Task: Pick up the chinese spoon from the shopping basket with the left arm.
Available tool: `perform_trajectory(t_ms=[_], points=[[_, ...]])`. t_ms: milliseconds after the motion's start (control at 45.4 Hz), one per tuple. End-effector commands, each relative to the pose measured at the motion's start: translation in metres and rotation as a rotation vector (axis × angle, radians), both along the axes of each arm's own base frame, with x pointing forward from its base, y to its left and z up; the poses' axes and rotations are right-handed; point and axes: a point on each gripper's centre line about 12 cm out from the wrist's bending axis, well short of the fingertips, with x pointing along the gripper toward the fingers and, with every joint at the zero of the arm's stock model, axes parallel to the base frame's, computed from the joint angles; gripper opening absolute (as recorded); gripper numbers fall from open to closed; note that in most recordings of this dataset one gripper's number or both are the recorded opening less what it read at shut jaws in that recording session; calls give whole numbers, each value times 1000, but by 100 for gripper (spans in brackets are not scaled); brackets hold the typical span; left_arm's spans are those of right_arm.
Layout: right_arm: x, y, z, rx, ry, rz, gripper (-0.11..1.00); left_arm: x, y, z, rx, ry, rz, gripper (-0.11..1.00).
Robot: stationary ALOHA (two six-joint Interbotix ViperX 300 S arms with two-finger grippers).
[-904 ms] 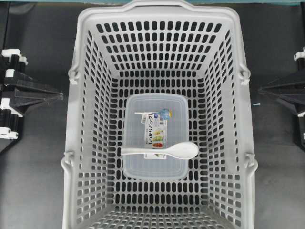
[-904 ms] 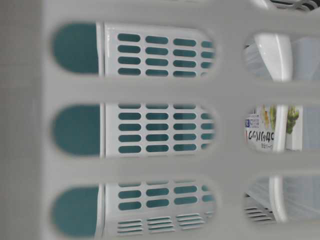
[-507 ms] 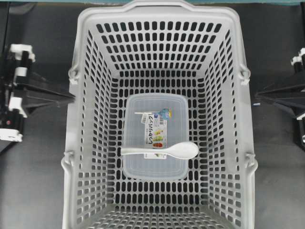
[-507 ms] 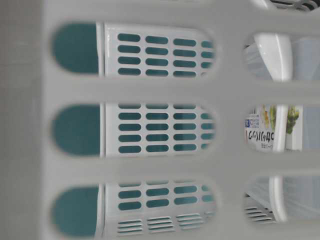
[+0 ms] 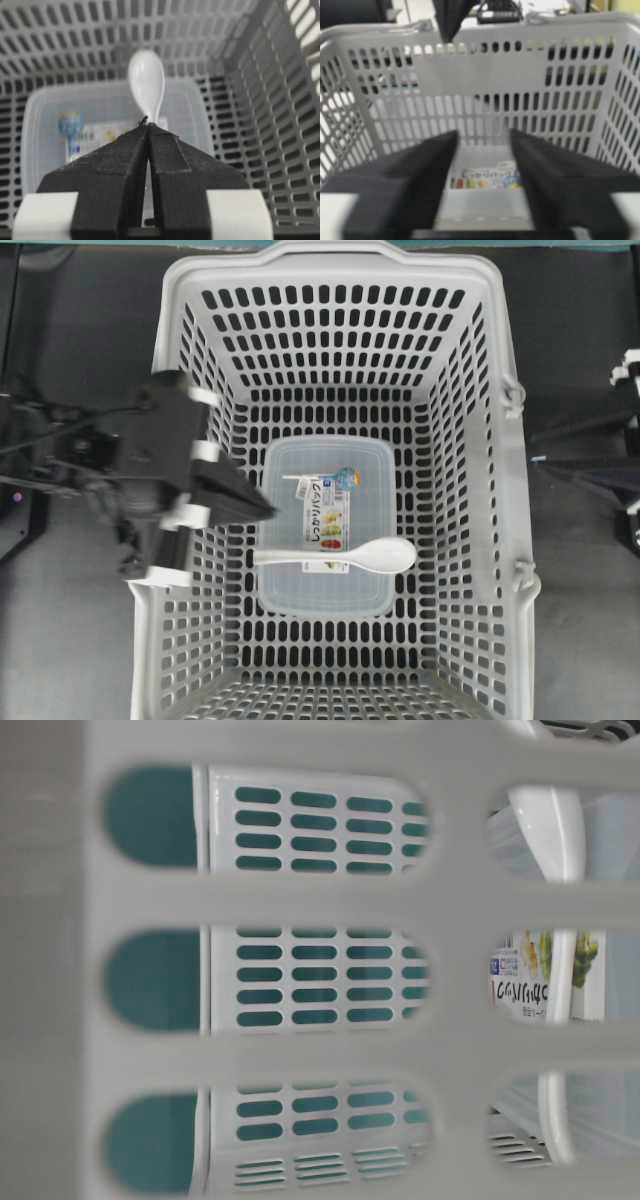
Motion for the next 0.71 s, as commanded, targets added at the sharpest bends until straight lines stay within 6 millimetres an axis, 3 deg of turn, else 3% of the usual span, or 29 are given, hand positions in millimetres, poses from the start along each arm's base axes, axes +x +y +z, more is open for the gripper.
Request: perform_trajectory(t_ms=[0,88,132,353,617,683], points=[[2,0,8,10,-13,0,52,13,-3,15,4,-5,-4,0],[2,1,6,12,-1,2,75,26,-5,14,13,37,-4,0],[1,1,5,12,-1,2,79,30,-6,15,14,40,-4,0],[2,0,5,17,-2,0,74,49,-8,0,19,118,4,5],[1,0,5,16,-7,0,74,73,-22,-38,32,295,0,76],[1,1,6,16,-9,1,74,82,-24,-50,31,340,9,88]])
